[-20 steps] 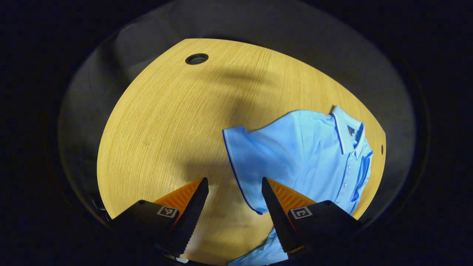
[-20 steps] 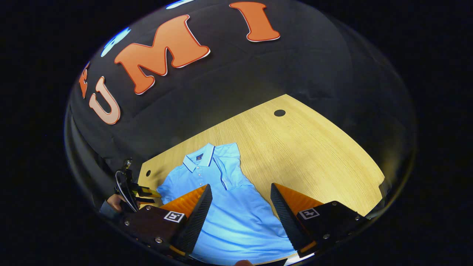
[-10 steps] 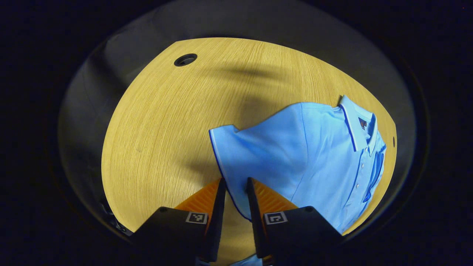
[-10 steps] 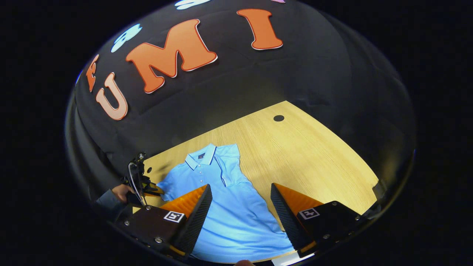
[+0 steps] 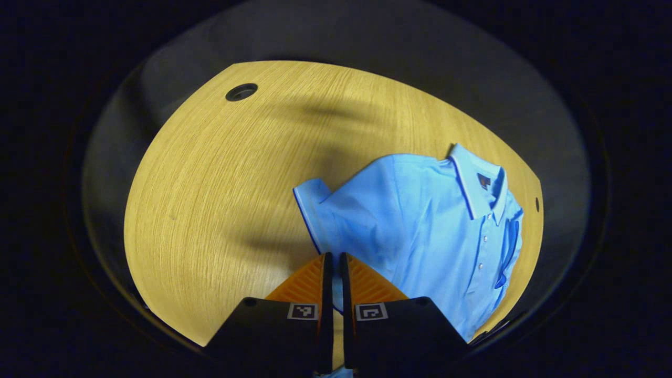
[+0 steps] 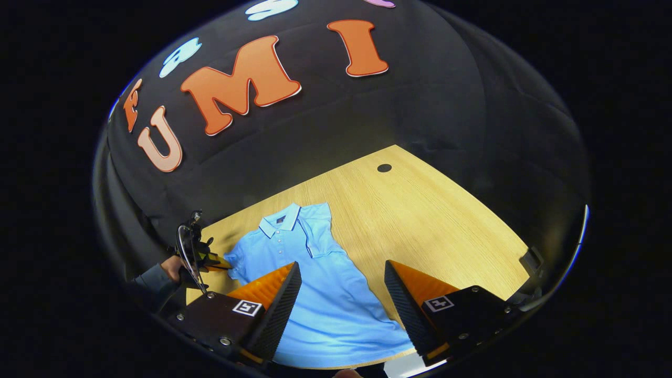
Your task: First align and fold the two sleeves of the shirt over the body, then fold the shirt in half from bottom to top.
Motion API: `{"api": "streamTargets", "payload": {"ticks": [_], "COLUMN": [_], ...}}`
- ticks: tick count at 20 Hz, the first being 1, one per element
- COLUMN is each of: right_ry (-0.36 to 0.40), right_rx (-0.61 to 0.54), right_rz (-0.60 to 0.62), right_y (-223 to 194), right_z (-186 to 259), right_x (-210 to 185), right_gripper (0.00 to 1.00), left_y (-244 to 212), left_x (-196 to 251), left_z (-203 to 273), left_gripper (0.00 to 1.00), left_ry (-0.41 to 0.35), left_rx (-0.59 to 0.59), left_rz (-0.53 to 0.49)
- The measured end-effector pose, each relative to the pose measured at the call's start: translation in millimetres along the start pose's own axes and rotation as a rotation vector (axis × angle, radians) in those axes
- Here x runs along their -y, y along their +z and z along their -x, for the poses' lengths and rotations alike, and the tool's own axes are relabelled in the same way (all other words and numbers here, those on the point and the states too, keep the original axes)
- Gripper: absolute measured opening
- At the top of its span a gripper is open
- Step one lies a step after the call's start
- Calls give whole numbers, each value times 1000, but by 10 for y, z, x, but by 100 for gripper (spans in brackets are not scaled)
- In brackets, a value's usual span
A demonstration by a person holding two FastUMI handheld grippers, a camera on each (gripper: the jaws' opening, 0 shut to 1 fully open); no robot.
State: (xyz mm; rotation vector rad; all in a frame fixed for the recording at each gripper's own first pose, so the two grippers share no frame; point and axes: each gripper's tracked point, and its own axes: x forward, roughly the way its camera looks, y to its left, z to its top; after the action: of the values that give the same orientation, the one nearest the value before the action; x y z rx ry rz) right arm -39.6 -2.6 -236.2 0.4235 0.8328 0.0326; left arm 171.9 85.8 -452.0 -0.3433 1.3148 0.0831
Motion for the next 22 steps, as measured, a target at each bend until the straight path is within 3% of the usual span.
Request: {"api": "streamTargets", "payload": {"ticks": [14, 16, 18, 19, 22], "right_ry": [-31, -30, -26, -20, -2], "right_rx": [-100, -117, -122, -122, -135], "right_rz": [-1, -9, -8, -3, 12], "right_y": [-478, -569, -614, -631, -707], "right_z": [1, 12, 27, 38, 61], "right_x": [81, 79, 73, 77, 123], "right_gripper": [97, 97, 97, 97, 97], "left_y": [224, 151, 24, 20, -105], "left_x": [1165, 1428, 1626, 1573, 1457], "left_z": [167, 222, 289, 290, 432], "left_gripper": [12, 14, 25, 35, 82], "left_ry": [-131, -214, -294, -266, -223], "left_rx": [93, 90, 77, 86, 117], "left_rz": [-368, -380, -384, -394, -395]}}
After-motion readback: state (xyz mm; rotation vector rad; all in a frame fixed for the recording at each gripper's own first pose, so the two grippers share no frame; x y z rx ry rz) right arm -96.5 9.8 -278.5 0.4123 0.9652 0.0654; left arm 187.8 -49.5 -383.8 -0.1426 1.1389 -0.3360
